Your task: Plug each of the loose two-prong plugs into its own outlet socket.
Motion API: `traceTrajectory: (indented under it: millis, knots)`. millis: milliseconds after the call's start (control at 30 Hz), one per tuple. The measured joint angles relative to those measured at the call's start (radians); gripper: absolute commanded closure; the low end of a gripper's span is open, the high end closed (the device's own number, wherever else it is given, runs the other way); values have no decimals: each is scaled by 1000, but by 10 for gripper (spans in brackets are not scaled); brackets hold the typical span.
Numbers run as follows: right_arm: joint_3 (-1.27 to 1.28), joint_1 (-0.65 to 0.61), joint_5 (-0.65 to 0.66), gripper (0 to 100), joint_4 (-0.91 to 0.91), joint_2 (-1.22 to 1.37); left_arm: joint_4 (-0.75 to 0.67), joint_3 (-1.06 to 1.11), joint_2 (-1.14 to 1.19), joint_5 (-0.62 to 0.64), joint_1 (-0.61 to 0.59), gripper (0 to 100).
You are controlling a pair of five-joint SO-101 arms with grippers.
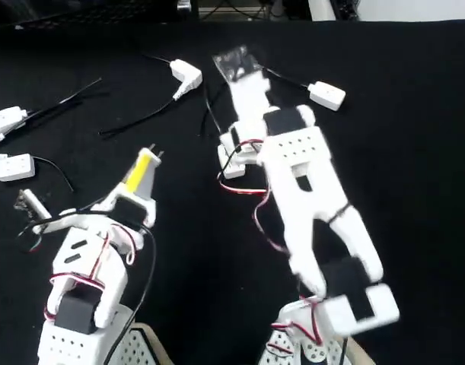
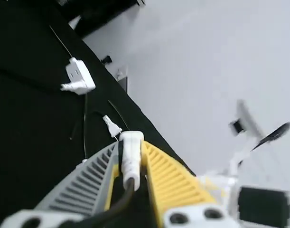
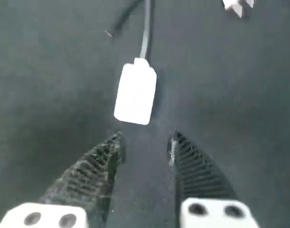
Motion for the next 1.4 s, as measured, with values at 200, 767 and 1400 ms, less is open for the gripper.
traceTrajectory:
  millis: [200, 767, 1400]
  knots:
    - [193, 109, -74, 938, -215, 112, 0, -23, 0, -31, -57, 972]
    - [517, 138, -135, 847, -568, 8, 367, -25, 0, -491, -72, 973]
    - [520, 140, -135, 846, -586, 8, 451, -264, 169, -773, -66, 973]
